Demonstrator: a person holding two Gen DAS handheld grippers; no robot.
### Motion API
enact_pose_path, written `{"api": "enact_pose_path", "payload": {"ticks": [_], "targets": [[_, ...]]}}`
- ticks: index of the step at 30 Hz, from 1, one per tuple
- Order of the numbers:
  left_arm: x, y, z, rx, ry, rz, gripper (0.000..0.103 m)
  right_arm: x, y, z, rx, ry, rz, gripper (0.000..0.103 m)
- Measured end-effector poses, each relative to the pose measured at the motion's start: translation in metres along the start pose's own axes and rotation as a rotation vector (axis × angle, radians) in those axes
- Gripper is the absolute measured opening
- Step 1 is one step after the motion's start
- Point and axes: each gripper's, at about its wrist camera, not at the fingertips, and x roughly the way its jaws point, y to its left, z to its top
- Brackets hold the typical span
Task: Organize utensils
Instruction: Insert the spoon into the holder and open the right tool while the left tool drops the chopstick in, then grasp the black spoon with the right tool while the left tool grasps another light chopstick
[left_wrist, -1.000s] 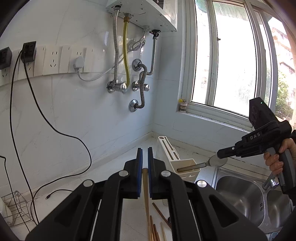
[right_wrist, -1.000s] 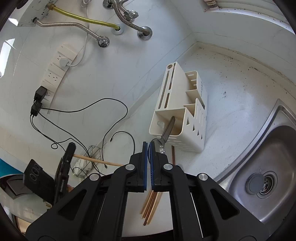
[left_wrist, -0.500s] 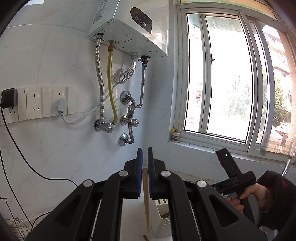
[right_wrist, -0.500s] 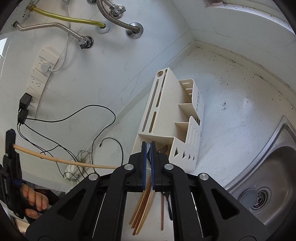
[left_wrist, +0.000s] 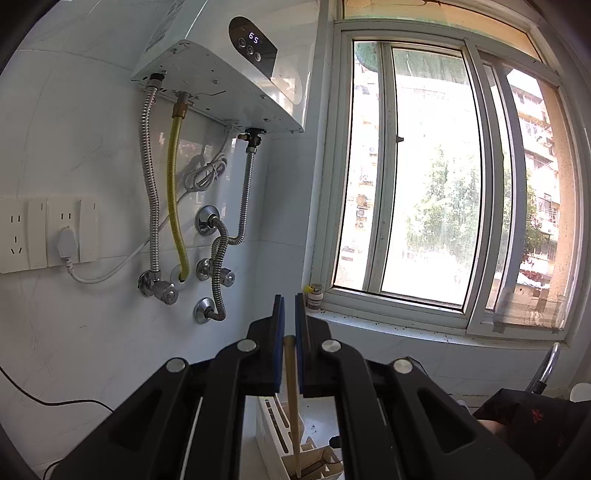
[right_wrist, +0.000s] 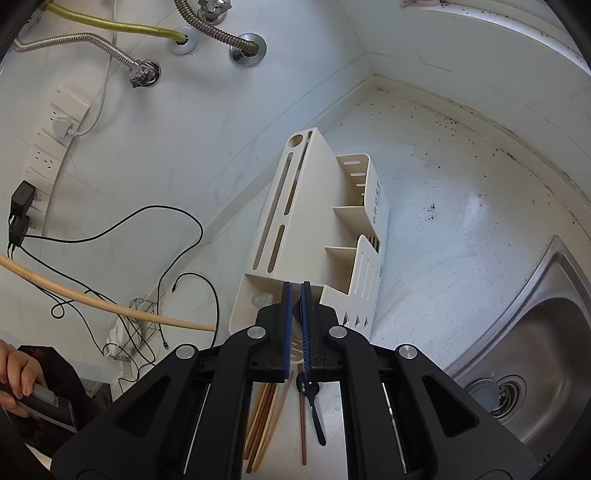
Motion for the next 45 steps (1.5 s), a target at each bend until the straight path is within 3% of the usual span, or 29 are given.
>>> {"api": "enact_pose_path", "payload": {"ticks": [10,22,25,34,38,45], "targets": [[0.049,-0.001,-0.043,0.004,0.108,-0.039,0.005,0.003,0.005,-0.005,-0.055,-0.016,-0.035,0.005],[0.063,0.018,-0.085,-0.064,0.231,-0.048,0.005,-0.003,0.008,-0.012,-0.115,-0.057,-0.081,0.010],[0.064,0.021,-0.092,-0.081,0.259,-0.036,0.005,-0.009,0.009,-0.015,-0.139,-0.081,-0.103,0.016],[0.052,0.022,-0.096,-0.089,0.255,-0.012,0.006,-0.046,0.012,-0.038,-0.219,-0.225,-0.108,0.021],[0.036,0.022,-0.092,-0.078,0.214,0.028,0.029,-0.063,0.020,-0.061,-0.285,-0.283,-0.073,0.022],[-0.023,0.022,-0.103,-0.050,0.190,0.072,0.034,-0.057,0.029,-0.112,-0.359,-0.244,-0.094,0.022]]}}
